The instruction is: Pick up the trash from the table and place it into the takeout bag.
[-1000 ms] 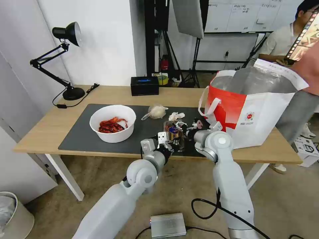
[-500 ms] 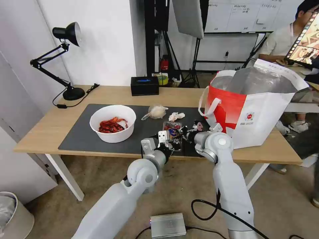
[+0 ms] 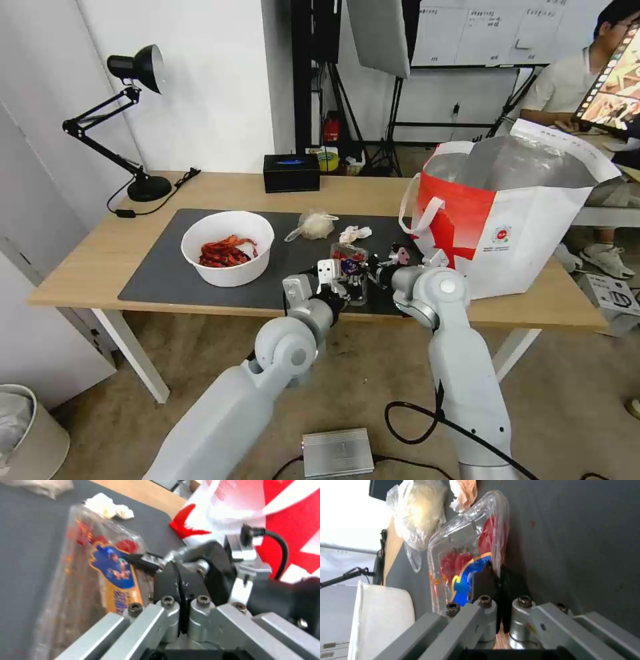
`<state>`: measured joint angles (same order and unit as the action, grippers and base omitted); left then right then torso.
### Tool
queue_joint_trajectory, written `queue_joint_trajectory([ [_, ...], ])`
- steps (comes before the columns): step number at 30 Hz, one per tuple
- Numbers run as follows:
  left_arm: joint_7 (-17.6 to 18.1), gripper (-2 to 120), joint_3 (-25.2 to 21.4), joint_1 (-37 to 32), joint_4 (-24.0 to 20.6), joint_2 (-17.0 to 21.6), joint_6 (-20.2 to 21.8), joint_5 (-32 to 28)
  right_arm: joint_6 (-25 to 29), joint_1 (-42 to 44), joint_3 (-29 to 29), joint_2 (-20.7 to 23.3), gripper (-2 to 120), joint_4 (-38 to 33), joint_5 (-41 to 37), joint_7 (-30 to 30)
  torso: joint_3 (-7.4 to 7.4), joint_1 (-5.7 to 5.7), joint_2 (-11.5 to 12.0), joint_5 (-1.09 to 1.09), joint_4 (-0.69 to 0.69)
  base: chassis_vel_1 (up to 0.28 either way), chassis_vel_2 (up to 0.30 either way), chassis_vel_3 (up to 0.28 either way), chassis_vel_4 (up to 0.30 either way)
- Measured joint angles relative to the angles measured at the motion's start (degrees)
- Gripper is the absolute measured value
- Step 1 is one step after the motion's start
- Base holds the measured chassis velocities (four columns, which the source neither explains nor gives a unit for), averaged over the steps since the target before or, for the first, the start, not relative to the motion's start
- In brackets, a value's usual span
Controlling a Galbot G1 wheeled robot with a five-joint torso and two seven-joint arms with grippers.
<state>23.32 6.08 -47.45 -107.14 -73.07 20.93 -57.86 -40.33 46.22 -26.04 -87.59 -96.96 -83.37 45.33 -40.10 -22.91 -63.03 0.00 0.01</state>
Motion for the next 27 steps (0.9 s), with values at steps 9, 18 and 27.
queue_joint_trajectory([
  [9, -1.42, 0, -5.23, -1.76, -2.04, 3.15, 0.0, 0.47, 0.05, -0.2, -0.09, -0.54, 0, 0.12, 0.29, -0.32, 0.0, 0.0, 0.01, 0.0, -0.03, 0.0, 0.0, 0.0, 0.0],
  [18, -2.13, 0, -8.09, -5.18, -3.99, 4.66, -0.03, 1.18, 0.16, -0.54, -0.29, -0.49, 0, 0.04, 0.41, -1.28, -0.02, -0.01, 0.02, 0.0, -0.01, 0.0, 0.0, 0.0, 0.0],
  [27, -3.65, 15, -10.77, -10.05, -6.94, 5.82, 0.02, 4.07, 1.26, -0.25, -0.76, 0.4, 0, -2.83, 0.46, -3.8, -0.01, -0.01, 0.02, 0.0, -0.01, 0.0, 0.0, 0.0, 0.0],
])
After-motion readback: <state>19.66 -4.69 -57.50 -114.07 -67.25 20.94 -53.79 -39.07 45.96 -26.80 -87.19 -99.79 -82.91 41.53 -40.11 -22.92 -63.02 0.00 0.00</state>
